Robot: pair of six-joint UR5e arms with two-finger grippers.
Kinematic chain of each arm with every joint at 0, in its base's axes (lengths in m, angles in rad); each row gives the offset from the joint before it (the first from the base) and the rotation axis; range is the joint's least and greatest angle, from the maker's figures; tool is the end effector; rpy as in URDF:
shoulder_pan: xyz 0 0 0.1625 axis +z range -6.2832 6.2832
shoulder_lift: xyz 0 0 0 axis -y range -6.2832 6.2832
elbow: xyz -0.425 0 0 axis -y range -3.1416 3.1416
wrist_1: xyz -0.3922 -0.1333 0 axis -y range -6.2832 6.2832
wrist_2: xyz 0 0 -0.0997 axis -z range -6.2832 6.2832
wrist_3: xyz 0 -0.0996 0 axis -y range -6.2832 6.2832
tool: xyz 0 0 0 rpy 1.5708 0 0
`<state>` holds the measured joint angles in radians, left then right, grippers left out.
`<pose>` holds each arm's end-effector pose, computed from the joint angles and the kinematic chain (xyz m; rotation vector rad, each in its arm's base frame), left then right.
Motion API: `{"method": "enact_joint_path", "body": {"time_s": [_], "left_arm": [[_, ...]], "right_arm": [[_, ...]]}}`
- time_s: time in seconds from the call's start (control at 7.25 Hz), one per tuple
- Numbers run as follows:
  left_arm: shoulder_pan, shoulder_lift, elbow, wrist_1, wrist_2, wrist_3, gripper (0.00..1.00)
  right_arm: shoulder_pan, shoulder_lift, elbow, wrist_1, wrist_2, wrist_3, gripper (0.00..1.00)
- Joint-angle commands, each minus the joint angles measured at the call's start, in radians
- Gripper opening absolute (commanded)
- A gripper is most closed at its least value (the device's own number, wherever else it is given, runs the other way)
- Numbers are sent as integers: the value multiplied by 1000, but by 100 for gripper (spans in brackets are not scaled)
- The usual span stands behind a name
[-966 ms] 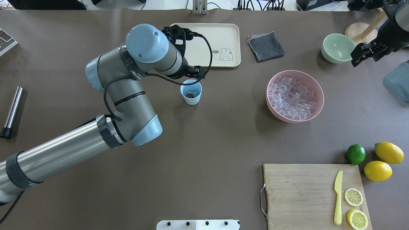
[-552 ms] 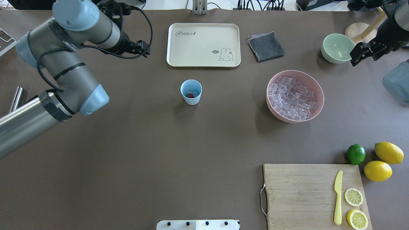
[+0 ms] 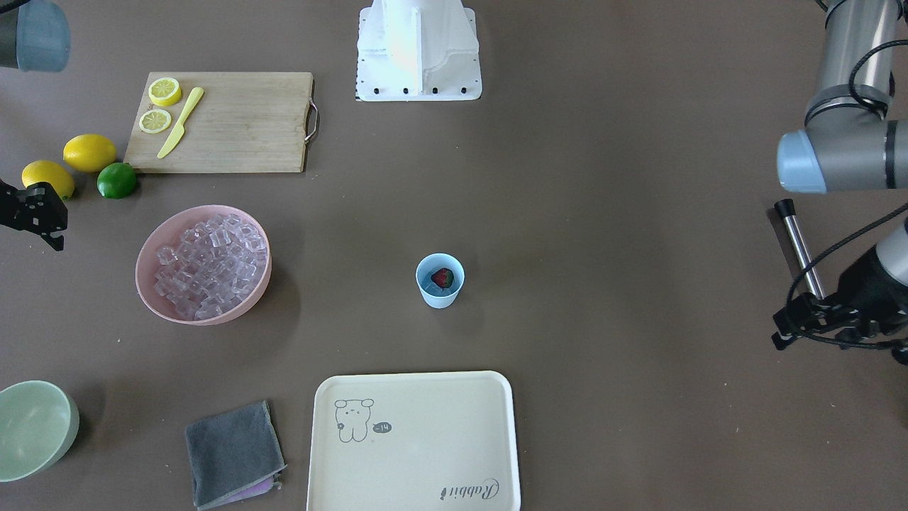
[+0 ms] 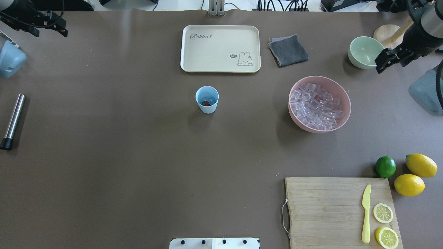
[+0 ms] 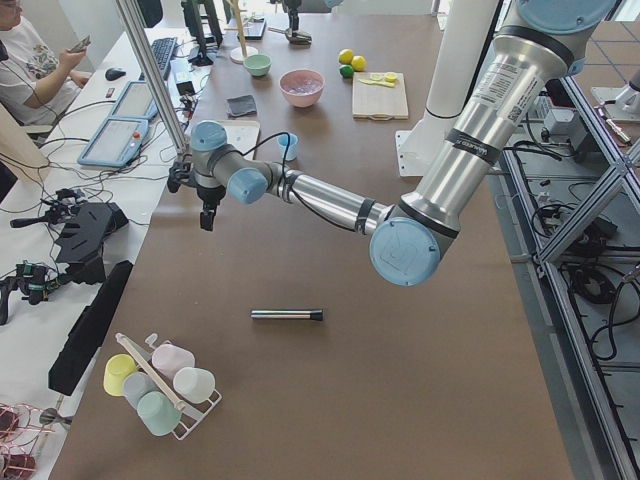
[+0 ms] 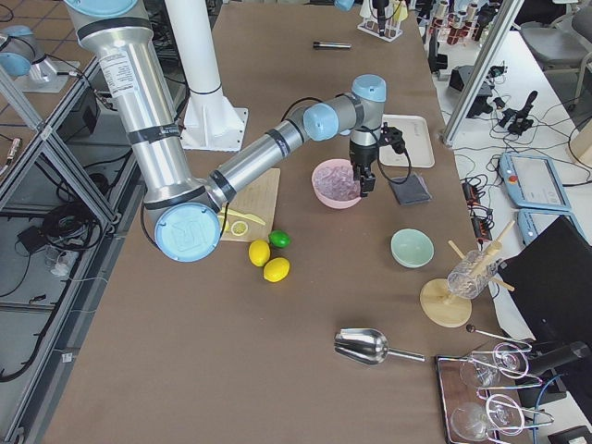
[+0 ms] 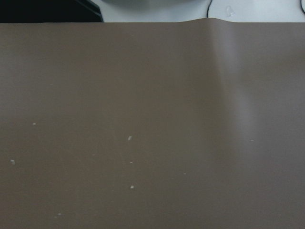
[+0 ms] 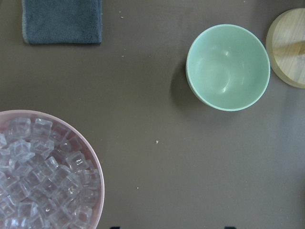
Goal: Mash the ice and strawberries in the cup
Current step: 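Withdraw the left arm away from the cup toward the table edge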
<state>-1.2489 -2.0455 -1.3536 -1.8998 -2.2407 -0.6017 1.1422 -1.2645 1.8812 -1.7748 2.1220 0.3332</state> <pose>0.1536 -0.6864 0.4505 0.2150 0.8323 -0.0660 -0.1645 -0.5553 0.3786 0.1716 -0.6547 -0.2055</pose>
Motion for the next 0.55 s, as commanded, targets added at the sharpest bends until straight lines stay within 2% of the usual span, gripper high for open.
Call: {"method": "enact_joint_path", "body": {"time_s": [0.0, 0.14, 0.28, 0.41], "left_arm": [[-47, 14, 126, 1, -48, 103, 97], [-43, 16, 177, -1, -47, 138, 97], [-41, 72, 198, -7, -43, 195, 97], [-43, 111, 189, -8, -45, 198, 97]], "right_arm": [[-7, -27, -63, 144, -8, 0, 97], [-6, -29, -50, 149, -16, 0, 98], [-7, -17, -54, 149, -16, -2, 99], [-1, -10, -54, 149, -7, -9, 99]]}}
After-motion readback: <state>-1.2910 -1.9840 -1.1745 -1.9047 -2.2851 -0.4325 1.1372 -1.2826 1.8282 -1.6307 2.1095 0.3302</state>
